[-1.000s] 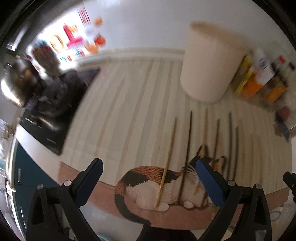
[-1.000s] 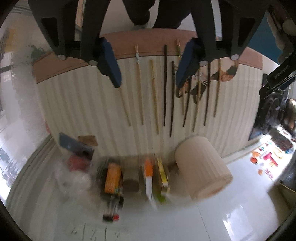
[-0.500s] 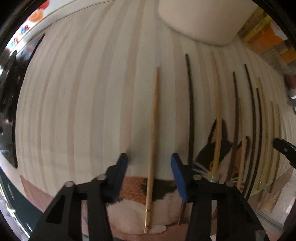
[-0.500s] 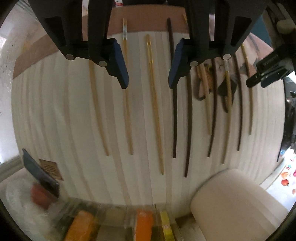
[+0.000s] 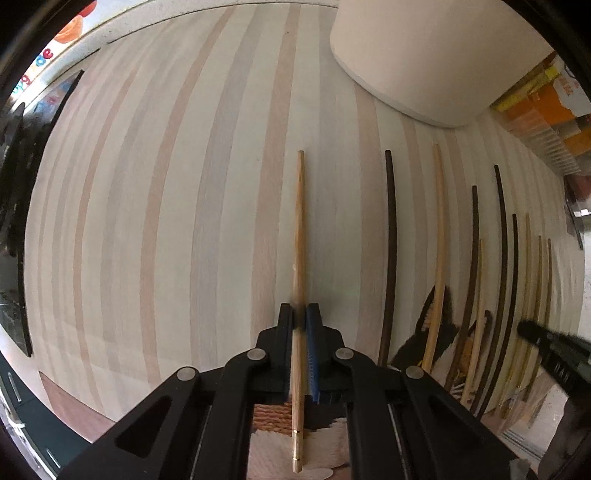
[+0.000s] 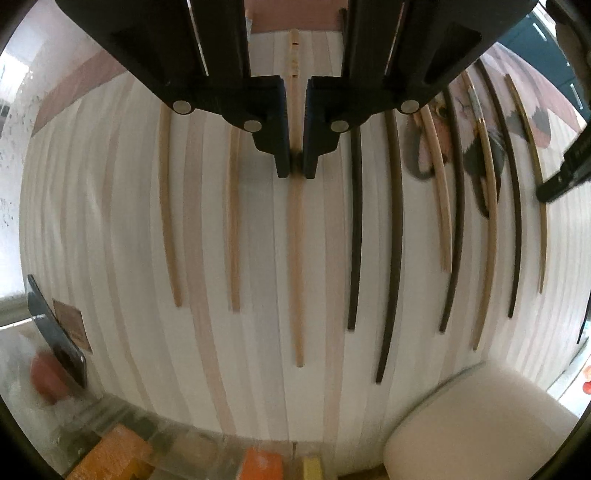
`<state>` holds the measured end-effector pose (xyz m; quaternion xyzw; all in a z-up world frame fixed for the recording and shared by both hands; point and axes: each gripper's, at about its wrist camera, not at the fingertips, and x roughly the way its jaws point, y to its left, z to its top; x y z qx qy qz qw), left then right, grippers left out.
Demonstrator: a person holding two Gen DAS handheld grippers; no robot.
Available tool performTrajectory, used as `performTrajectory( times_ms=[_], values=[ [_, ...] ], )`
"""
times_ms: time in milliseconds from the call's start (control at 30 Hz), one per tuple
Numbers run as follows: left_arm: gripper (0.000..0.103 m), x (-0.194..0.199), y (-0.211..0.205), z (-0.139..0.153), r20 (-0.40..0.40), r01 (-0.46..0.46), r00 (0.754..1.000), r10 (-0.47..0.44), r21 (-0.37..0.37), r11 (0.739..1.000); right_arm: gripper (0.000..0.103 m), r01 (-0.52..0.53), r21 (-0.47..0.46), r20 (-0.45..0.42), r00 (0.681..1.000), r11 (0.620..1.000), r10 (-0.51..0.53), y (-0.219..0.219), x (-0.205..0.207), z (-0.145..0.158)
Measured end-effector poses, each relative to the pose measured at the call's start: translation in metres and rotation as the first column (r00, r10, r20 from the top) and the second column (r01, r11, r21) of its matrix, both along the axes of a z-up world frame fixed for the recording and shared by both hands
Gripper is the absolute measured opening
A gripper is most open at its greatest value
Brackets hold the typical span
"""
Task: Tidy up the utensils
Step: 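Lift both held chopsticks upright and carry them over the cream holder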
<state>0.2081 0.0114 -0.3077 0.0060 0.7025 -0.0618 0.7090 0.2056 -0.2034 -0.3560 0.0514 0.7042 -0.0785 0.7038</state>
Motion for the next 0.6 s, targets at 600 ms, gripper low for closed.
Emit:
performTrajectory(
  times_ms=[600],
  values=[
    [0.007, 0.021, 0.001, 0.011, -0.083, 0.133, 0.988, -0.128, 0.063, 0.989, 0.009, 0.052, 0.023, -0.156, 0.987, 0.998, -0.048, 0.008, 0.013, -0.02]
  ],
)
